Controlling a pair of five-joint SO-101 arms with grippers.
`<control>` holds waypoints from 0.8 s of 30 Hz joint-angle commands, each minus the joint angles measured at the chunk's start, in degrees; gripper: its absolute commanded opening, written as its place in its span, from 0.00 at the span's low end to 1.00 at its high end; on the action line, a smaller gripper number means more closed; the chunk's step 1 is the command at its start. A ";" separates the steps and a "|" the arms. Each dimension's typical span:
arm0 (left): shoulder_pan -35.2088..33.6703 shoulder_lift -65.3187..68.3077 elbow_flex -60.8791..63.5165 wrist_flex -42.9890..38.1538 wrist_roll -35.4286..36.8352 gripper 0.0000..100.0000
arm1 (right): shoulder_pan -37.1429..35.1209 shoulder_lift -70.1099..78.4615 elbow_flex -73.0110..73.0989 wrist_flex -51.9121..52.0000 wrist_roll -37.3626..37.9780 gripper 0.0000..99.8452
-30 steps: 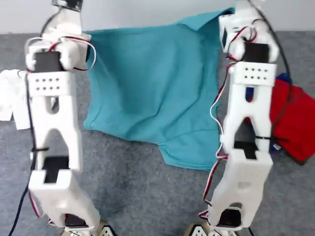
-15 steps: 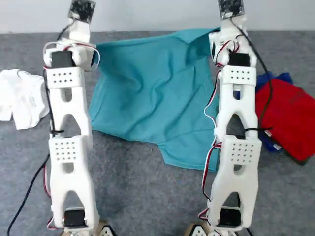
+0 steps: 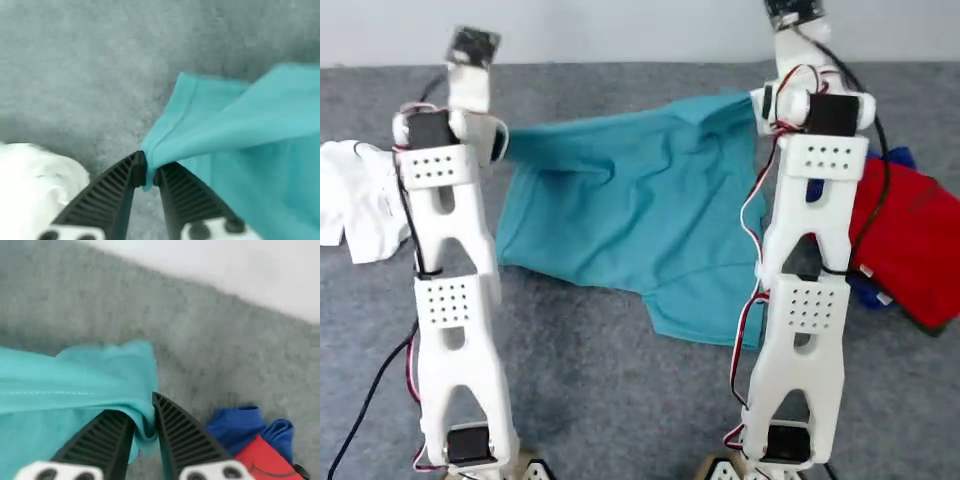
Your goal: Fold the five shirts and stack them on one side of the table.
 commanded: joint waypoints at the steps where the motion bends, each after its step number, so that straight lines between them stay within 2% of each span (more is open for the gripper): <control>1: -2.20 -12.92 -3.82 1.49 2.64 0.01 | 2.77 -8.40 -3.43 1.36 -1.49 0.01; 5: -0.79 -24.00 -1.01 1.49 2.81 0.01 | 0.84 -19.56 -3.60 3.74 -1.49 0.01; 11: 0.35 -41.67 11.82 1.49 5.36 0.01 | -0.84 -37.41 -3.52 8.84 -1.41 0.01; 21: 0.35 -77.01 36.97 1.41 5.19 0.01 | -0.22 -60.97 -2.81 12.26 -1.32 0.01; 24: 0.26 -86.42 45.76 1.32 3.16 0.01 | 3.56 -66.68 2.46 12.00 -1.58 0.01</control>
